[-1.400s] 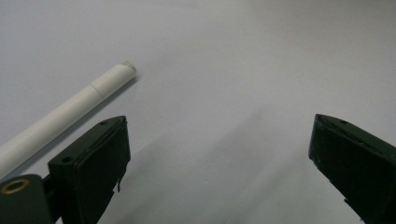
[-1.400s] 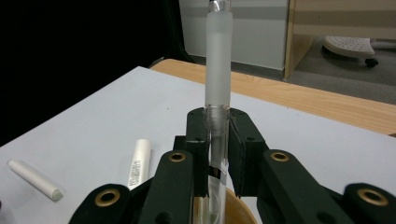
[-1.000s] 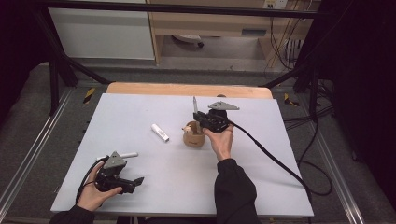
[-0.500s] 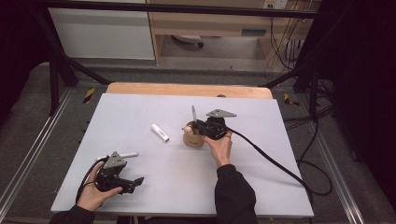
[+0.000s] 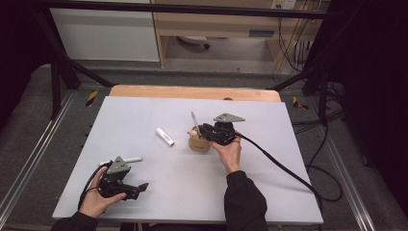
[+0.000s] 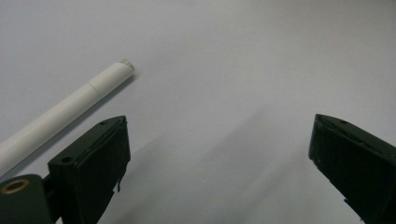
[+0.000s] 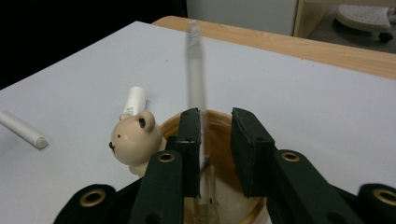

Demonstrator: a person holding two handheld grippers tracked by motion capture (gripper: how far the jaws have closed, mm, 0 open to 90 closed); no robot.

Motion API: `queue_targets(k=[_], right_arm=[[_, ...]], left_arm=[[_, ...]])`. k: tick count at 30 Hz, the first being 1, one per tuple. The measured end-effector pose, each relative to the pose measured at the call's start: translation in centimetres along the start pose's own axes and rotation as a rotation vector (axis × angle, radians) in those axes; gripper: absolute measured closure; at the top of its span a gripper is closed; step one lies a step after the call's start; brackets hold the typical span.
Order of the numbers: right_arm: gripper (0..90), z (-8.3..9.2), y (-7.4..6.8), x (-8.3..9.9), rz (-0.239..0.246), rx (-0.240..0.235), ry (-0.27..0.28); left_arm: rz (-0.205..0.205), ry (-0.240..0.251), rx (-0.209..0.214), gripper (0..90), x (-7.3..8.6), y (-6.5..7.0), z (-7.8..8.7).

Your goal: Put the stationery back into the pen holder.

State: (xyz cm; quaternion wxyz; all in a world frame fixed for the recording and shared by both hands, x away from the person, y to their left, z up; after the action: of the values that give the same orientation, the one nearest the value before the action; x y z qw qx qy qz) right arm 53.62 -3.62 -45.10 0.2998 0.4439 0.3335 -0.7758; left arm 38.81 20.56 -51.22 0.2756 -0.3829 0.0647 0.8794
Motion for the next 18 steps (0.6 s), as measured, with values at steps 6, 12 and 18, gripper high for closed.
queue_targets(k=[6, 12, 18], right_arm=[[60.4, 1.8, -0.4, -1.1, 0.035, 0.015, 0.009], [34.3, 4.1, -0.9, -0.9, 0.036, 0.019, -0.021], [14.3, 6.4, -1.4, 0.3, 0.022, 0.007, -0.074]], left_arm=[[0.000, 0.001, 0.002, 5.4, 0.0, 0.0, 0.0], [0.003, 0.003, 0.002, 5.3, 0.0, -0.1, 0.1], [0.005, 0.002, 0.005, 4.8, 0.0, -0.1, 0.0]])
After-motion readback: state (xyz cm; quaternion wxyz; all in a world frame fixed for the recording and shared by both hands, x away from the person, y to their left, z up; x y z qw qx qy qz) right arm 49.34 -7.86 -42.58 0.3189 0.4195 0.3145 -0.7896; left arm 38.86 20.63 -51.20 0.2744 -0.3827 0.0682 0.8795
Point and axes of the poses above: each handheld gripper's, and its own axes: z roughly backward along the jaws, x roughly out of its underside, y roughly to its right, the point moved 10 cm from there along -z, roughly forward along the jaws, and after that the axes turned 13 degrees about -x, right-handed, at the moved point
